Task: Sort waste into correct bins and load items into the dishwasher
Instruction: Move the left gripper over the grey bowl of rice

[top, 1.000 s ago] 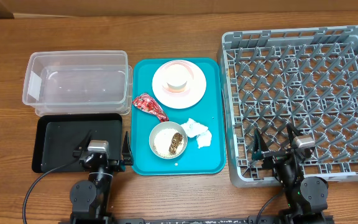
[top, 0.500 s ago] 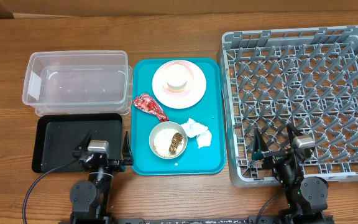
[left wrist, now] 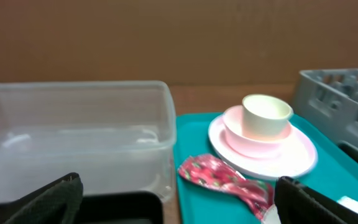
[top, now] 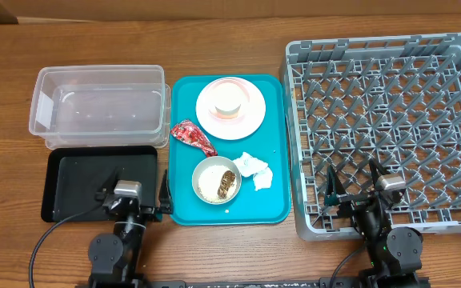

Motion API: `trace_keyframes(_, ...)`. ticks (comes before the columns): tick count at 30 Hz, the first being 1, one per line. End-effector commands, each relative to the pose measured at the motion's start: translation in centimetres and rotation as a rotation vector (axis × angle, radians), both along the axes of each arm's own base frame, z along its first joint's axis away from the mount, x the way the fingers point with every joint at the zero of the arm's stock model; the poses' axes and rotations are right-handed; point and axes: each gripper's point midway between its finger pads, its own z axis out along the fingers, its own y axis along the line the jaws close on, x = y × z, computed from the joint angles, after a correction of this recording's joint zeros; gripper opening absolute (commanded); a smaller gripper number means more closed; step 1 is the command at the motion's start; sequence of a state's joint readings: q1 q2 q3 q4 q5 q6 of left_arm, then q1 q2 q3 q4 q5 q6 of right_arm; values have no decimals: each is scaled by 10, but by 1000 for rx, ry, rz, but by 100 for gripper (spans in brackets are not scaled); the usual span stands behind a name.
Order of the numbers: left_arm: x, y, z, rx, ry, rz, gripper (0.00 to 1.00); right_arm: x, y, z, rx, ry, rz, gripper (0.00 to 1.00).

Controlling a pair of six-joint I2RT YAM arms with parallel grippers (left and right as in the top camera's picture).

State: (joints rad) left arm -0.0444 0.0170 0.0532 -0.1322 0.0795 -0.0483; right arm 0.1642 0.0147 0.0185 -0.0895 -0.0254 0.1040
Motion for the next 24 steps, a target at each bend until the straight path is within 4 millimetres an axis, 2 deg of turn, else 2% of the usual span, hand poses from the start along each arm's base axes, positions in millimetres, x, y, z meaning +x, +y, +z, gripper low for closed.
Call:
trace_keyframes(1, -15, -7, 46, -57, -30, -41, 100, 0, -2, -1, 6, -7, -9, 100)
trace_keyframes(6, -35, -6, 83, -55, 69, -38, 100, 0, -2, -1, 6, -7, -9, 100)
trace_keyframes(11, -41, -7, 119, -55, 258, -37, 100, 0, -2, -1, 6, -7, -9, 100)
trace_keyframes(16, -37, -17, 150, -67, 550, -81, 100, 0, -2, -1, 6, -7, -9, 100)
trace_keyframes(19, -24, -16, 168, -64, 647, -72, 100, 0, -2, -1, 6, -7, -9, 100)
trace_keyframes(22, -12, -20, 173, -81, 737, -84, 100, 0, -2, -1, 6, -7, -9, 100)
trace_keyframes(23, -9, -30, 174, -105, 760, -135, 95, 0, -2, -1, 6, -7, -9, 100)
trace_keyframes(24, -7, -39, 173, -131, 782, -185, 79, 0, -2, -1, 6, -7, -9, 100)
